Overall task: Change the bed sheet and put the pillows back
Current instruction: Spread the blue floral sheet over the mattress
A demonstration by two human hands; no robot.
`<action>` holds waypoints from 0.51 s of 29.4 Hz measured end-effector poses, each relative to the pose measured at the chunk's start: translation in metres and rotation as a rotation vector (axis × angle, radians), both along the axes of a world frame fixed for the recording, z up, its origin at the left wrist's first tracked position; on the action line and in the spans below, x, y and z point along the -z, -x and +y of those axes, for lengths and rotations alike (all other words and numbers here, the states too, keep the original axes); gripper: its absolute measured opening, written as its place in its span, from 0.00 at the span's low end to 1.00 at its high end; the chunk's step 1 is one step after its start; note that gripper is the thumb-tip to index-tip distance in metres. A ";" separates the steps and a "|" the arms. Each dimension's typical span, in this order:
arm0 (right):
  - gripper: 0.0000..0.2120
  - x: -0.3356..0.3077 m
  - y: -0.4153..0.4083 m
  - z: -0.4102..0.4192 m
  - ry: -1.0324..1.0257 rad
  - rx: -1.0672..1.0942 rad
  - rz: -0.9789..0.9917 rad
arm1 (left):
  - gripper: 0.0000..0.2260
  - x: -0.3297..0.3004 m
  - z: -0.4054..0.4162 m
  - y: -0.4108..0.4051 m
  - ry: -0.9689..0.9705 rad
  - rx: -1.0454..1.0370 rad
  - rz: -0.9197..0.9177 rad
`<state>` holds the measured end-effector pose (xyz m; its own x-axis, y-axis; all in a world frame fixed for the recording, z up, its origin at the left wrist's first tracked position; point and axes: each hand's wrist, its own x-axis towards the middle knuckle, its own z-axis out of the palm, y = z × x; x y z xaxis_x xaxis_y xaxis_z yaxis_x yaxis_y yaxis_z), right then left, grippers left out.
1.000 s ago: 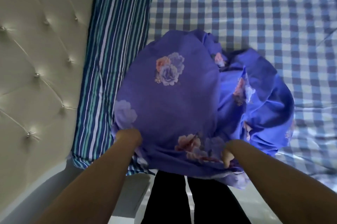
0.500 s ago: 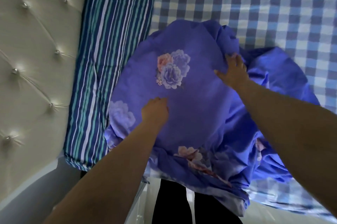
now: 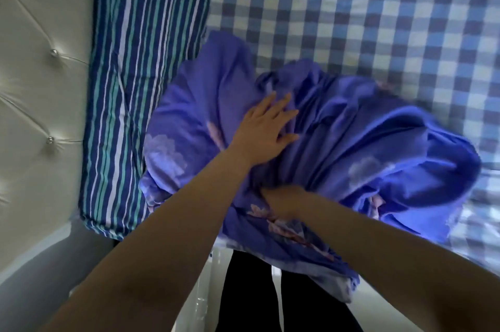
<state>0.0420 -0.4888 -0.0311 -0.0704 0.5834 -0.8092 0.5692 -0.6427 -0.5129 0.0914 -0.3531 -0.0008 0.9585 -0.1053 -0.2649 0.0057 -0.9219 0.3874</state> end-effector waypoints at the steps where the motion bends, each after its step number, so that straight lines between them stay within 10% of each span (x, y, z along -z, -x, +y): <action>1: 0.18 -0.005 0.016 -0.007 0.106 -0.128 0.175 | 0.31 0.005 -0.002 0.001 -0.073 0.068 0.092; 3: 0.19 -0.006 0.016 -0.011 0.113 -0.146 0.201 | 0.40 0.019 -0.001 0.009 -0.182 0.091 0.277; 6: 0.16 0.005 -0.043 -0.002 -0.187 0.392 -0.393 | 0.43 0.035 0.010 0.033 -0.115 -0.051 0.542; 11: 0.60 0.037 -0.137 -0.011 -0.063 0.259 -0.656 | 0.29 0.037 0.001 0.078 -0.084 0.110 0.523; 15: 0.39 0.071 -0.116 -0.043 0.278 0.105 -0.460 | 0.28 0.037 -0.020 0.092 0.170 0.005 0.554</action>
<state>0.1579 -0.5316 -0.1026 0.3743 0.3283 -0.8672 0.6202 -0.7839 -0.0290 -0.0003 -0.3734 -0.0381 0.6812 -0.1948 -0.7057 0.2456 -0.8473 0.4709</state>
